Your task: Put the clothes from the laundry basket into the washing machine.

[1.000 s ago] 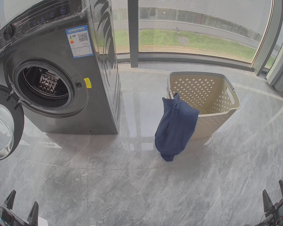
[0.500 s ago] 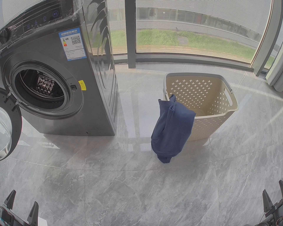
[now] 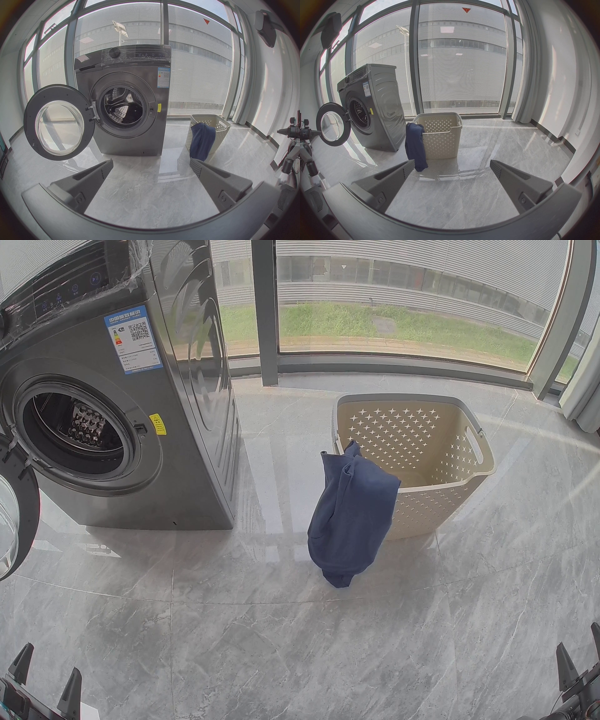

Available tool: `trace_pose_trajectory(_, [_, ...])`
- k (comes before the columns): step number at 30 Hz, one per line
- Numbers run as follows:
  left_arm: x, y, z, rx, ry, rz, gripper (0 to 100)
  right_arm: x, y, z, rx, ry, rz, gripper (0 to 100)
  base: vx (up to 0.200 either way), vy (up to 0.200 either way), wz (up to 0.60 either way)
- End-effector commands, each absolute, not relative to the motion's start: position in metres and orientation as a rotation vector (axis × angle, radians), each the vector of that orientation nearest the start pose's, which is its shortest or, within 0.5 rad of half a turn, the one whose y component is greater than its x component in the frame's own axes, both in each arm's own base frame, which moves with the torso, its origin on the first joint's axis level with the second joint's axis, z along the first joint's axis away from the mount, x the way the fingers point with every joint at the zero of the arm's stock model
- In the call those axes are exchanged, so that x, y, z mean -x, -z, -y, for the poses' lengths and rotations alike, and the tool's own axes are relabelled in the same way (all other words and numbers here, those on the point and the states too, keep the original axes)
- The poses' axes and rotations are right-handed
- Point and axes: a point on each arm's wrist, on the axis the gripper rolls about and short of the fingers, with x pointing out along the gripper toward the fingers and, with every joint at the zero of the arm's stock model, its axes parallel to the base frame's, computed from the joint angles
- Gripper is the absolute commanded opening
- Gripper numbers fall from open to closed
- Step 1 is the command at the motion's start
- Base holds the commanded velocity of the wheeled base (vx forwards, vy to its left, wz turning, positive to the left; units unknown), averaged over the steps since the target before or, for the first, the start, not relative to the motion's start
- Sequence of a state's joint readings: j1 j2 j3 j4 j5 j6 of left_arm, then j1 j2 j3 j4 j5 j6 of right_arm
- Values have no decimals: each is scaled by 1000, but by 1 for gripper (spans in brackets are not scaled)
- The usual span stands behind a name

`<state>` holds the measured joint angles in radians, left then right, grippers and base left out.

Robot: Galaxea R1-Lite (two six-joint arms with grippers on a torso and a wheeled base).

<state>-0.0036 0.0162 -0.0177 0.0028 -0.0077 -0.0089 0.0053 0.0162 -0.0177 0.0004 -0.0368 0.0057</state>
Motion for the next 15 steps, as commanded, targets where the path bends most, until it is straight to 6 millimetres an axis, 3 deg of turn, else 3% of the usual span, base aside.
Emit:
trace_pose_trajectory(1, [22,-75,0,9,11,-11,100,22,-76,1,-4,31,-8,100,0,-200,0])
trace_pose_trajectory(10, [22,-75,0,11,11,-11,100,22,-76,1,-6,31,-8,100,0,-200,0])
trace_pose_trajectory(15, [22,-75,0,11,11,-11,100,22,-76,1,-6,31,-8,100,0,0,0])
